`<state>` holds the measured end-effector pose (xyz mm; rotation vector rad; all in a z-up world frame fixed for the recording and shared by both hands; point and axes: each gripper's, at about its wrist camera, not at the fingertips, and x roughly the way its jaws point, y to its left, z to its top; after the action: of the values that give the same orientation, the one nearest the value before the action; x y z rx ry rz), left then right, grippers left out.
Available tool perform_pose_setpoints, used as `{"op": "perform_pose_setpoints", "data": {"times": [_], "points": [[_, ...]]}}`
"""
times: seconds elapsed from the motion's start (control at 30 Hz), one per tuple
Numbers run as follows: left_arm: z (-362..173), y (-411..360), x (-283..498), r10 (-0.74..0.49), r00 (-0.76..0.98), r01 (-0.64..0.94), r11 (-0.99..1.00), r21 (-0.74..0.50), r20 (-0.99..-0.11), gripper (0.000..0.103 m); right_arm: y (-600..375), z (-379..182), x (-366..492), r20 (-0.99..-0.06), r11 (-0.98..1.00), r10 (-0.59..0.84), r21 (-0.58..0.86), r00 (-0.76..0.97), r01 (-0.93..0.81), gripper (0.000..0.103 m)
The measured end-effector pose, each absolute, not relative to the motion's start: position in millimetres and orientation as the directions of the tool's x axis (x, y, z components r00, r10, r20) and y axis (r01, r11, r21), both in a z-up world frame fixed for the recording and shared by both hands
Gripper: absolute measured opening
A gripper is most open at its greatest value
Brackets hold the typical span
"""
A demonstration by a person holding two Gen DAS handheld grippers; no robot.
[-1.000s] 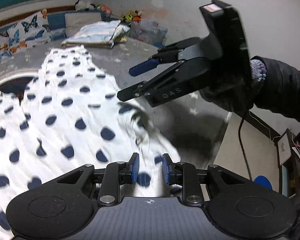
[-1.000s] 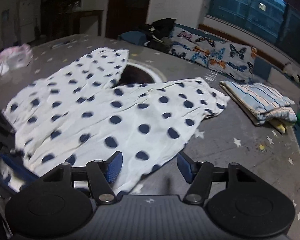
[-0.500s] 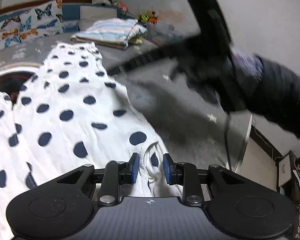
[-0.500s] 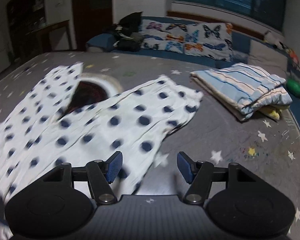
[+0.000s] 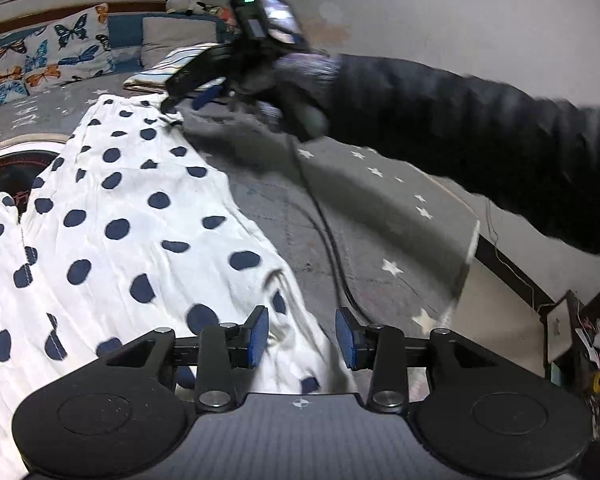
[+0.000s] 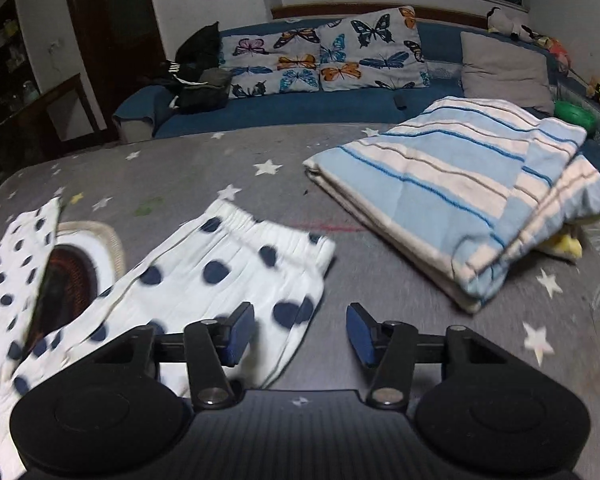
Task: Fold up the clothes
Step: 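Move the right gripper to the pants' other end and grasp the waistband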
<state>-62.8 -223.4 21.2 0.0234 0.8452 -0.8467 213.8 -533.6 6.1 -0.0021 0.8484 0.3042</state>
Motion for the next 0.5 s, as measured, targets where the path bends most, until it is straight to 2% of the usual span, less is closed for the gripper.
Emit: {"op": "perform_pose_setpoints", "data": {"times": [0.07, 0.17, 0.33, 0.5], "points": [[22, -223, -68, -0.651, 0.36, 0.671, 0.678, -0.299, -0.668, 0.04, -532, 2, 223, -0.742, 0.957, 0.257, 0.106, 0.619, -0.271, 0.039], [22, -219, -74, -0.645, 0.36, 0.675, 0.679, -0.29, -0.674, 0.04, -530, 1, 230, -0.744, 0.962, 0.217, 0.053, 0.633, -0.267, 0.03], [21, -217, -85, -0.635, 0.344, 0.694, 0.669, -0.269, -0.692, 0.04, -536, 8, 230, -0.741, 0.971, 0.187, 0.04, 0.645, -0.236, 0.03], [18, -226, -97, -0.622, 0.343, 0.726, 0.651, -0.222, -0.704, 0.044, -542, 13, 223, -0.741, 0.964, 0.228, 0.082, 0.632, -0.252, 0.04]]}}
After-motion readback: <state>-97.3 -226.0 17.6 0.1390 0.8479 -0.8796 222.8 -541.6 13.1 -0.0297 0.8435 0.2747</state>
